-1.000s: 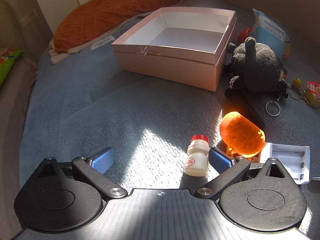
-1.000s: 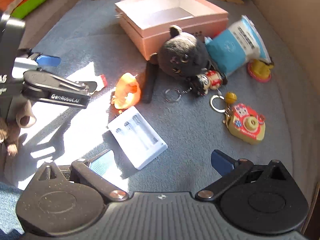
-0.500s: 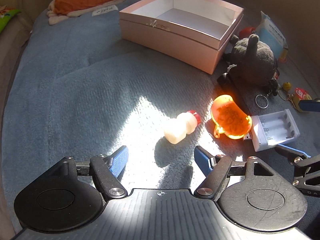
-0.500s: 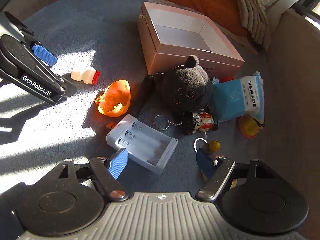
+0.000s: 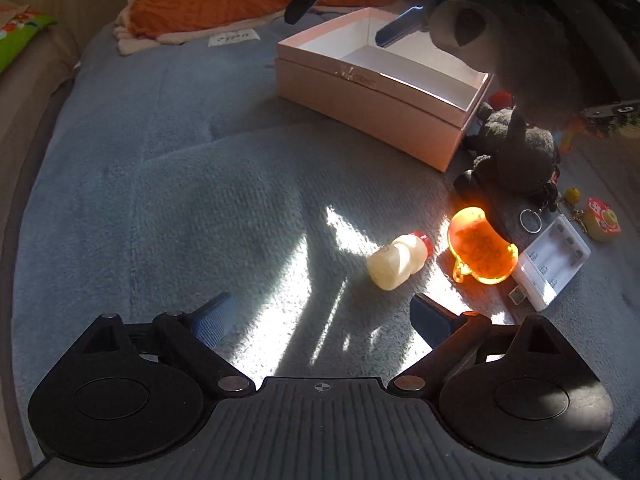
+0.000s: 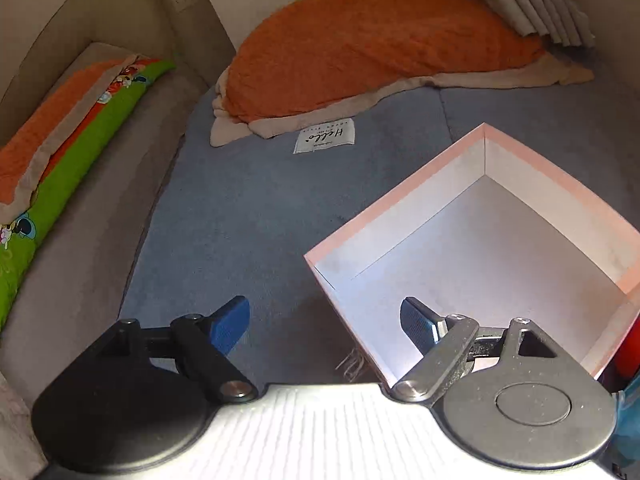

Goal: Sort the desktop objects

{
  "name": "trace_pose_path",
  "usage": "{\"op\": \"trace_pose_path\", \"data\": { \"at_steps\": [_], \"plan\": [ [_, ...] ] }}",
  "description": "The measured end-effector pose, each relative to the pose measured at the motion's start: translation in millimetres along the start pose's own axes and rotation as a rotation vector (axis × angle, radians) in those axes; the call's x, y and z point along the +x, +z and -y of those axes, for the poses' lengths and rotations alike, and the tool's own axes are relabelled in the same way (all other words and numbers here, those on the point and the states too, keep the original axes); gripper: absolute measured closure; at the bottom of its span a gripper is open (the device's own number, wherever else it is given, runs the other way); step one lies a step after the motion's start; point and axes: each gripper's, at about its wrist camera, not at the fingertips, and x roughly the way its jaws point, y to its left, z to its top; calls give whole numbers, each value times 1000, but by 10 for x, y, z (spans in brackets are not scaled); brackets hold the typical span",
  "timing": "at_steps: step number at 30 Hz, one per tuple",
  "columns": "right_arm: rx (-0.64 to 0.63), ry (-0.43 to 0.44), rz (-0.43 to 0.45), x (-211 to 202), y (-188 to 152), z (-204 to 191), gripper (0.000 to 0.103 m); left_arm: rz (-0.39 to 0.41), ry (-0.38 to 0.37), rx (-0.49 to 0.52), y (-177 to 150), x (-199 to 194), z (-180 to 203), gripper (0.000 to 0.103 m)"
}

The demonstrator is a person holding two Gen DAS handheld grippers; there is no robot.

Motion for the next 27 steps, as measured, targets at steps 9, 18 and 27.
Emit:
{"op": "trace_pose_path", "data": {
  "at_steps": [9, 18, 27],
  "plan": [
    [-134, 270, -177, 232, -493, -550, 1, 33, -37, -12, -141, -29, -178, 3],
    [-215, 288, -85, -1144, -859, -101, 0, 6, -103, -1, -126, -13, 102, 2],
    [-271, -331, -39, -1774, -1734, 998, 0, 34, -85, 15, 110, 39, 428, 2]
  ]
}}
